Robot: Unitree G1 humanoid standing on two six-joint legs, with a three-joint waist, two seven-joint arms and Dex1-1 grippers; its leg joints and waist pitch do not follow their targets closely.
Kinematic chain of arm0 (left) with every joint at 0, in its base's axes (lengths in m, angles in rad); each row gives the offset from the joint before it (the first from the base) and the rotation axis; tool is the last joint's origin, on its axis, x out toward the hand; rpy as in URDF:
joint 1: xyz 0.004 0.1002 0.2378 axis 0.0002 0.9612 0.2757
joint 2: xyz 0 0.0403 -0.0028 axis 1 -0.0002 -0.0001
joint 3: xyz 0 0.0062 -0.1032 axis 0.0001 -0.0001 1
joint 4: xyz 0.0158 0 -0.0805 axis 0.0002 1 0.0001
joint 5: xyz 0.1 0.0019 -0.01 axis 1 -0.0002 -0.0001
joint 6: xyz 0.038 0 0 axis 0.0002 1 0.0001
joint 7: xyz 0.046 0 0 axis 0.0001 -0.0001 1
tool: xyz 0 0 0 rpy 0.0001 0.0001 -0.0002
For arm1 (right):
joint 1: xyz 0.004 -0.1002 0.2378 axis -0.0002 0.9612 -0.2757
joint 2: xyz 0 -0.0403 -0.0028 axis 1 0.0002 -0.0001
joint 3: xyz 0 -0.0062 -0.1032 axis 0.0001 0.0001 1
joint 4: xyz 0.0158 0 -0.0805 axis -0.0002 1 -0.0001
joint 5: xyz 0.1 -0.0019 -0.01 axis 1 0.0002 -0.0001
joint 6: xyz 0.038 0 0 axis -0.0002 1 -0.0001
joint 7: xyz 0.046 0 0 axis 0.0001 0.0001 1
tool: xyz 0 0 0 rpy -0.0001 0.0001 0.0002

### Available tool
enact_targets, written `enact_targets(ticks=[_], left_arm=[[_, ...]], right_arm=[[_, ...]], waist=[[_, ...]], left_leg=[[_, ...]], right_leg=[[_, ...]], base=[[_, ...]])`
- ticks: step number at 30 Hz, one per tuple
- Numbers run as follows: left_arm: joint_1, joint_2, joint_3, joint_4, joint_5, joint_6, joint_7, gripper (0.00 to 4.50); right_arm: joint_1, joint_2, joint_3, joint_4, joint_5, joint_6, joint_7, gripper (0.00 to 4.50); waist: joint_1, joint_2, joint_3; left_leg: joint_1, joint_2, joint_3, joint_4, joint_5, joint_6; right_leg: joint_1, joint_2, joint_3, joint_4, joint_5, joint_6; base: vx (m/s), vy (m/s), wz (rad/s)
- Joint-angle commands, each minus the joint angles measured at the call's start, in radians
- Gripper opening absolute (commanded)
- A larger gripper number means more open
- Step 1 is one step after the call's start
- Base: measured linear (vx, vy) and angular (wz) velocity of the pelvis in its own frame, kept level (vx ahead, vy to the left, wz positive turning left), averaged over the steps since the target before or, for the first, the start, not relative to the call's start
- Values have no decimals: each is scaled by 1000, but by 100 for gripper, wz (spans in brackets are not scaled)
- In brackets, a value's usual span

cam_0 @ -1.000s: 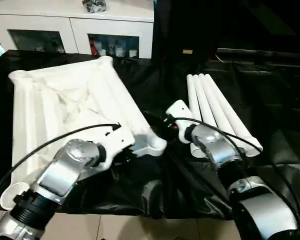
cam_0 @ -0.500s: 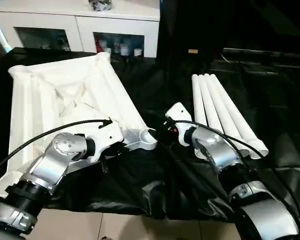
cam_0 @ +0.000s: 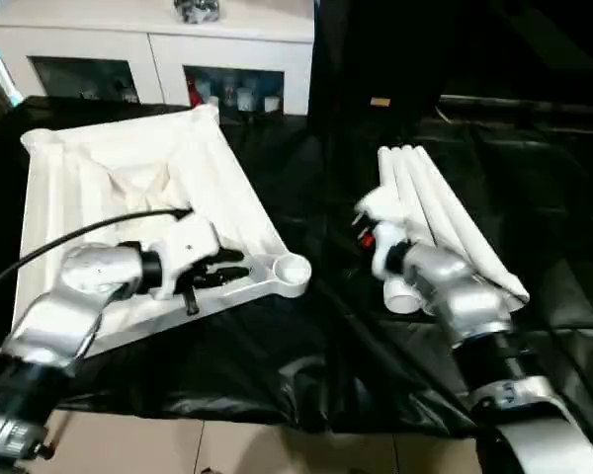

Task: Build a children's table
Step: Pick table leg

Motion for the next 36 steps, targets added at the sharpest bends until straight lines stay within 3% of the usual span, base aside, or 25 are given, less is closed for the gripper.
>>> enact_targets(ticks=[1,2,3,7,11,13,14,17,18,20,21,28,36], left_arm=[[6,-10,33,-52,-13,54,43,157],[9,-15,38,-63,-9,65,60,157],[9,-74,54,-87,35,101,184,157],[4,-174,66,-121,25,123,300,157],[18,-186,37,-143,11,153,281,157],[29,-190,19,-167,-1,202,254,157],[30,-194,11,-174,-6,224,246,157],[30,-204,4,-178,-4,248,251,157],[24,-213,-5,-174,-2,259,257,157],[17,-210,-19,-174,-3,261,245,157],[17,-200,-31,-184,-16,273,219,157],[34,-131,-85,-263,-69,345,75,157],[26,-104,-106,-270,-77,347,34,241]], right_arm=[[4,-9,-19,-36,24,54,-11,450],[4,-10,-22,-43,24,63,-15,450],[8,-11,-16,-70,7,92,-45,450],[7,-1,-13,-85,-32,158,-140,450],[-24,3,-57,-47,-66,261,-295,450],[-50,-7,-79,-38,-78,369,-359,450],[-60,-11,-88,-41,-69,401,-360,450],[-67,-14,-86,-57,-62,445,-351,450],[-79,-15,-82,-59,-68,491,-359,450],[-94,-15,-80,-51,-67,531,-365,450],[-106,-14,-79,-33,-64,552,-373,450],[-152,-4,-80,53,-72,578,-422,450],[-184,-15,-82,82,-76,595,-441,450]], waist=[[2,14,-73],[0,10,-72],[0,3,-72],[3,3,-71],[1,0,-73],[-2,-5,-74],[-4,0,-74],[-6,1,-74],[-8,14,-73],[-7,4,-74],[-6,4,-75],[-6,6,-75],[-6,8,-74]], left_leg=[[0,28,0,-74,-73,-6],[0,28,2,-73,-76,-6],[1,29,3,-74,-81,-5],[-3,27,3,-73,-66,-8],[-3,22,4,-72,-50,-18],[-3,20,5,-72,-44,-25],[-2,20,6,-71,-48,-26],[-3,20,5,-71,-50,-22],[-3,19,5,-70,-58,-25],[-4,19,4,-70,-55,-23],[-4,19,4,-70,-52,-22],[-1,21,5,-71,-44,-33],[0,20,6,-71,-51,-45]], right_leg=[[65,-80,54,-66,-26,-227],[65,-79,54,-67,-34,-225],[64,-78,54,-69,-51,-221],[64,-80,56,-74,-90,-198],[62,-76,56,-74,-87,-185],[63,-73,55,-72,-87,-173],[64,-73,56,-73,-86,-169],[63,-73,55,-73,-73,-165],[62,-71,55,-77,-74,-167],[66,-73,55,-77,-73,-171],[67,-73,55,-76,-74,-172],[63,-74,54,-70,-52,-189],[64,-73,55,-71,-67,-176]], base=[[0,0,0],[0,0,0],[0,0,0],[0,0,0],[0,0,0],[0,0,0],[0,0,0],[0,0,0],[0,0,0],[0,0,0],[0,0,0],[0,0,0],[0,0,0]])
